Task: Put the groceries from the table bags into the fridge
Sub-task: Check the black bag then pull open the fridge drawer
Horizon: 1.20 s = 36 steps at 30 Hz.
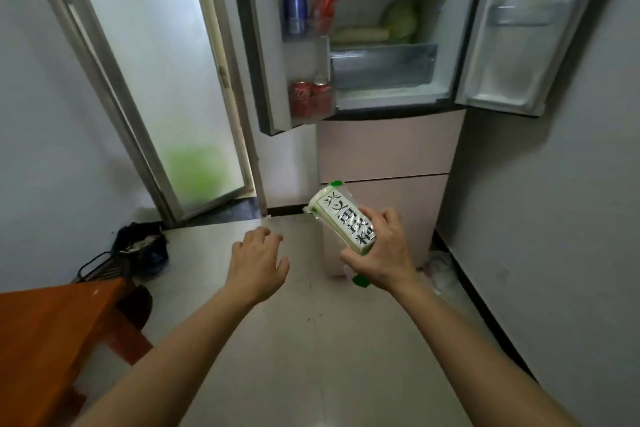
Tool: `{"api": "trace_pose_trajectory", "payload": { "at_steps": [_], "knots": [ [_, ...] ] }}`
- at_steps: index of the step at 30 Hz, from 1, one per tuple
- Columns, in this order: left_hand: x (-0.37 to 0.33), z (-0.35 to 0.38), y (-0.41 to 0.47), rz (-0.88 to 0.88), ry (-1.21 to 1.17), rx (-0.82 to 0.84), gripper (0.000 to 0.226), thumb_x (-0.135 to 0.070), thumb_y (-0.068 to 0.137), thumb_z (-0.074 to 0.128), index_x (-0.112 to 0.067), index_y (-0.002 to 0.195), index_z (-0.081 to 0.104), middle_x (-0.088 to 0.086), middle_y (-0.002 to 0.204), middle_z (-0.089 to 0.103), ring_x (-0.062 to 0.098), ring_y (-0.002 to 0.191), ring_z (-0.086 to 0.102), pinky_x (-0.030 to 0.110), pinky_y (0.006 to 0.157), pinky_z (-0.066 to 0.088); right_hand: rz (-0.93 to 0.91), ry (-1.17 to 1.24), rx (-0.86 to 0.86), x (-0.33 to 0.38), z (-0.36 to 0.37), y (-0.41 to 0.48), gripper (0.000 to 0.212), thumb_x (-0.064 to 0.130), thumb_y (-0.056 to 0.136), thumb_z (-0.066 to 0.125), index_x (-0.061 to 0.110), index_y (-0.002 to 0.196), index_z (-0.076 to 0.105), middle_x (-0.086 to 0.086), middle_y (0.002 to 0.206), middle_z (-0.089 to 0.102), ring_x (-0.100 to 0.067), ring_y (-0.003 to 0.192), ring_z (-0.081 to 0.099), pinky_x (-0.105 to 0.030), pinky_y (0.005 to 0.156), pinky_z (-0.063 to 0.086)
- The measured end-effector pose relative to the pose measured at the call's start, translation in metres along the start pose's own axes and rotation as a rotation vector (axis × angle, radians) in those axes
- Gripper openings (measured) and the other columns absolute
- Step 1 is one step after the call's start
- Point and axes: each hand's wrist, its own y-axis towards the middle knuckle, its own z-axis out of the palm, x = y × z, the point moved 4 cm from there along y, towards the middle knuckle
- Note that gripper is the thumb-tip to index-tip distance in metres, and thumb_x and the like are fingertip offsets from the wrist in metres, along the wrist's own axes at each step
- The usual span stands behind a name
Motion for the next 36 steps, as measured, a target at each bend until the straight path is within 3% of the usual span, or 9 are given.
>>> {"api": "trace_pose_trajectory", "payload": {
  "at_steps": [3,7,10,12,19,22,29,32,36],
  "knots": [
    [-0.049,0.003,0.059,0.094,-0.03,-0.035,0.048,-0.047,0.095,0.049,-0.025,0.138,0.05,0.001,0.141,0.047,0.021,0.129,0.045,0.039,0.105,0.037,0.066,-0.047,-0.101,-0.048,-0.03,0.042,0.084,0.05,0.058,0.07,0.014,0.133,0.057,0.003,0.104,0.041,-0.008,0.084,0.044,-0.004,0.066,0.029],
    [-0.105,0.003,0.156,0.212,-0.051,-0.081,0.048,-0.046,0.093,0.05,-0.025,0.136,0.05,0.001,0.137,0.046,0.021,0.124,0.046,0.038,0.101,0.038,0.101,-0.157,-0.179,-0.104,-0.059,0.118,0.089,0.059,0.058,0.065,0.019,0.136,0.056,0.007,0.106,0.039,-0.01,0.084,0.05,-0.003,0.064,0.03],
    [-0.139,-0.011,0.24,0.284,-0.076,-0.127,0.048,-0.044,0.096,0.048,-0.023,0.139,0.047,0.003,0.143,0.042,0.022,0.13,0.041,0.038,0.105,0.035,0.122,-0.209,-0.239,-0.135,-0.078,0.189,0.089,0.064,0.056,0.062,0.024,0.136,0.056,0.01,0.104,0.037,-0.01,0.084,0.054,-0.023,0.068,0.053],
    [-0.157,-0.028,0.296,0.314,-0.082,-0.162,0.048,-0.044,0.097,0.046,-0.023,0.14,0.045,0.003,0.144,0.04,0.021,0.132,0.039,0.037,0.106,0.035,0.125,-0.232,-0.269,-0.148,-0.094,0.242,0.085,0.063,0.057,0.064,0.027,0.134,0.057,0.01,0.104,0.038,-0.009,0.085,0.055,-0.031,0.071,0.057],
    [-0.211,-0.112,0.475,0.374,-0.041,-0.329,0.046,-0.047,0.098,0.042,-0.022,0.136,0.047,0.004,0.139,0.044,0.024,0.125,0.043,0.041,0.1,0.036,0.052,-0.255,-0.406,-0.176,-0.155,0.411,0.073,0.046,0.064,0.081,0.029,0.131,0.057,0.009,0.108,0.038,-0.008,0.091,0.052,-0.015,0.065,0.043],
    [-0.232,-0.142,0.535,0.365,-0.027,-0.393,0.05,-0.049,0.099,0.04,-0.018,0.139,0.046,0.008,0.14,0.043,0.028,0.127,0.042,0.044,0.1,0.036,0.03,-0.194,-0.494,-0.191,-0.177,0.469,0.07,0.043,0.064,0.082,0.029,0.128,0.059,0.006,0.108,0.042,-0.007,0.088,0.053,-0.016,0.064,0.047],
    [-0.279,-0.182,0.664,0.328,0.086,-0.501,0.054,-0.052,0.099,0.036,-0.019,0.142,0.041,0.013,0.151,0.035,0.03,0.137,0.034,0.048,0.106,0.035,-0.037,0.029,-0.592,-0.238,-0.197,0.611,0.07,0.051,0.066,0.079,0.029,0.129,0.058,0.004,0.111,0.045,-0.006,0.094,0.053,-0.009,0.059,0.041],
    [-0.298,-0.197,0.719,0.282,0.123,-0.541,0.056,-0.052,0.099,0.038,-0.019,0.144,0.039,0.014,0.153,0.033,0.031,0.139,0.032,0.048,0.107,0.035,-0.092,0.123,-0.576,-0.256,-0.205,0.682,0.064,0.043,0.07,0.083,0.029,0.128,0.058,0.005,0.11,0.044,-0.002,0.091,0.054,-0.007,0.054,0.044],
    [-0.308,-0.224,0.791,0.207,0.167,-0.563,0.061,-0.053,0.099,0.04,-0.018,0.148,0.033,0.015,0.159,0.023,0.031,0.145,0.024,0.048,0.112,0.03,-0.161,0.18,-0.578,-0.258,-0.223,0.777,0.065,0.049,0.065,0.079,0.028,0.124,0.061,0.005,0.11,0.045,-0.001,0.09,0.051,-0.003,0.056,0.04]
  ]
}}
